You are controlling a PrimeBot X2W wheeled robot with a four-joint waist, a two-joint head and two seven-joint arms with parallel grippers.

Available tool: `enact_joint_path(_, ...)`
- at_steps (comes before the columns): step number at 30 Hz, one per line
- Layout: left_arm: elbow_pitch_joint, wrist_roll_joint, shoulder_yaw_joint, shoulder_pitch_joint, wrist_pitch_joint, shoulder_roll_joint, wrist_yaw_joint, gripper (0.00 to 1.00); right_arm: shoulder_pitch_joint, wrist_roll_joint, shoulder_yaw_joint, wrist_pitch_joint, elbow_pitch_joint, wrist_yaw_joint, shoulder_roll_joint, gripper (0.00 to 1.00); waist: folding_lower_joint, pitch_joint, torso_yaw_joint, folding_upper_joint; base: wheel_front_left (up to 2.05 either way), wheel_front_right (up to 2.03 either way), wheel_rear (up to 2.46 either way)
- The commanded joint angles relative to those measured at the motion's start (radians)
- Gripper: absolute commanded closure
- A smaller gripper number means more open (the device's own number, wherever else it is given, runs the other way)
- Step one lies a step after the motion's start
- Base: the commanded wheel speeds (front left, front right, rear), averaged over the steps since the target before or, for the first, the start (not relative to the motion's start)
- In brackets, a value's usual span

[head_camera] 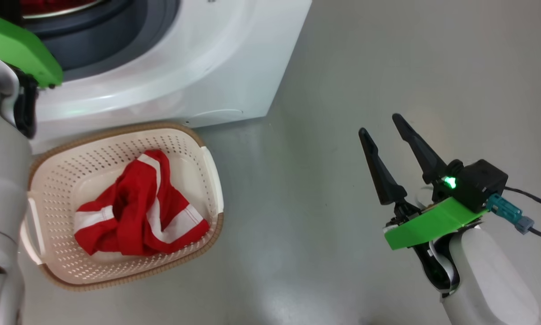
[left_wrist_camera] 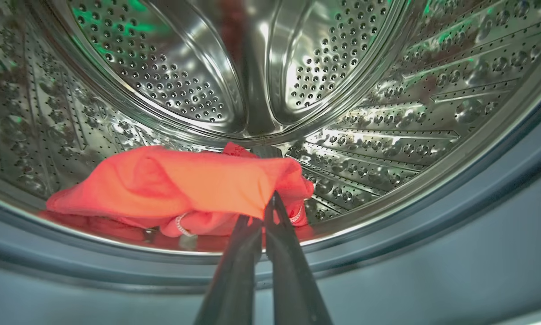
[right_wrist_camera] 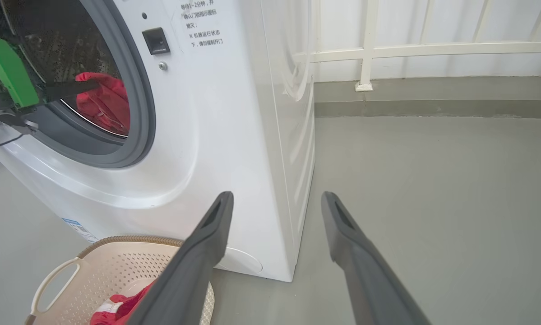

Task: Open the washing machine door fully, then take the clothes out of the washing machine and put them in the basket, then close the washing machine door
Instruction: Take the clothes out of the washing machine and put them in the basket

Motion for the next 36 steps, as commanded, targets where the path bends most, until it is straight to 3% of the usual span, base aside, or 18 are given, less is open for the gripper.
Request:
enact_joint_path(1,-0.029,-0.008,0.008,0.005,-0.012,0.038,-0.002,1.00,0.030,-0.008,0.011,-0.005,-0.018,0.002,-0.005,0.00,0.0000,-0.018,0.012,0.0000,0.00,0.00,0.00)
enact_joint_path(12,-0.227,-0.074,-0.013,0.157,-0.038,0.029,-0.003,1.00,0.070,-0.003,-0.010,-0.005,-0.017,0.002,-0.032,0.00,0.0000,-0.093,0.051,0.0000,0.00,0.00,0.00)
enact_joint_path(36,-0.855,-0.014,0.146,0.631,-0.038,0.027,0.017,1.00,0.165,0.006,-0.056,-0.005,-0.029,0.002,-0.074,0.00,0.0000,-0.216,0.108,0.0000,0.00,0.00,0.00)
